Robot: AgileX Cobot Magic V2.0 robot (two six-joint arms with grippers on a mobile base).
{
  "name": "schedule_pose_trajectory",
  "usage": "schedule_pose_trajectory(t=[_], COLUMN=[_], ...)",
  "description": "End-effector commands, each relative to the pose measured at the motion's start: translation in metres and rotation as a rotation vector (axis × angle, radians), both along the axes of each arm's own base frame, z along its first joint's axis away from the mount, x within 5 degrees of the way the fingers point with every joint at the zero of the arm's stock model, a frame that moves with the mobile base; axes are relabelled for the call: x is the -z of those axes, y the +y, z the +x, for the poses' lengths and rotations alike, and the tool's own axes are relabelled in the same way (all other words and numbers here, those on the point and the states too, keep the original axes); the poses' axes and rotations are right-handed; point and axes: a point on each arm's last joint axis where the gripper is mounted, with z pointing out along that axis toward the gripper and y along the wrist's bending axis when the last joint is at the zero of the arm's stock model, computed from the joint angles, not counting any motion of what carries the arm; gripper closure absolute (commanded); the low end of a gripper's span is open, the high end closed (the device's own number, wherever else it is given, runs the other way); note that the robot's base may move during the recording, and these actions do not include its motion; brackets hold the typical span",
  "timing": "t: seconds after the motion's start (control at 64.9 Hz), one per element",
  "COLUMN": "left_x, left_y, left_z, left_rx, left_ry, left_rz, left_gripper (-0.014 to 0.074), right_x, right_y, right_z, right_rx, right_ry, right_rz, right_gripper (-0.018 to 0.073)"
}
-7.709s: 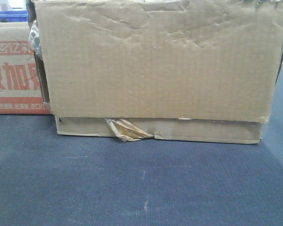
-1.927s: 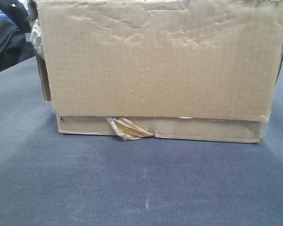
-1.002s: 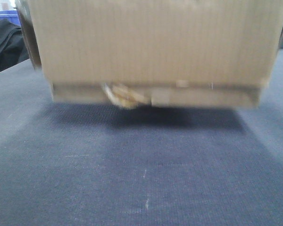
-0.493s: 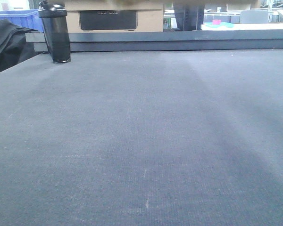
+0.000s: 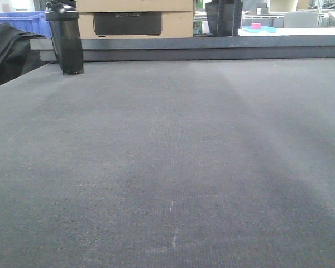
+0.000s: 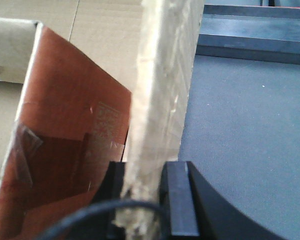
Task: Stack two boxes on right shelf middle
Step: 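Hold the boxes in both grippers while the base turns away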
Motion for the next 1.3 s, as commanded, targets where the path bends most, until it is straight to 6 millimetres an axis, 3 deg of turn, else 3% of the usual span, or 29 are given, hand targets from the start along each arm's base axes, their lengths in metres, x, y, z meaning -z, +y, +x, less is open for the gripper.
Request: schedule_pose_trajectory(t=[0.0, 1.28], left_x=[-0.008, -0.0079], left_y=[0.0045, 0.0045], left_z=[-0.0026, -0.0024], left_rx=[-0.018, -0.019], left_ry=[-0.061, -0.061], left_rz=[0.011, 0.012], left_gripper=[0.0708, 0.0708], right_x=[-0.0133, -0.0139], right_y=[-0.0058, -0.0058], right_z=[-0.0018, -0.0016], right_rx=[0.031, 0.032], right_ry=[-0.109, -0.116], right_rz=[-0.016, -0.014], right_gripper=[0.0713, 0.0713])
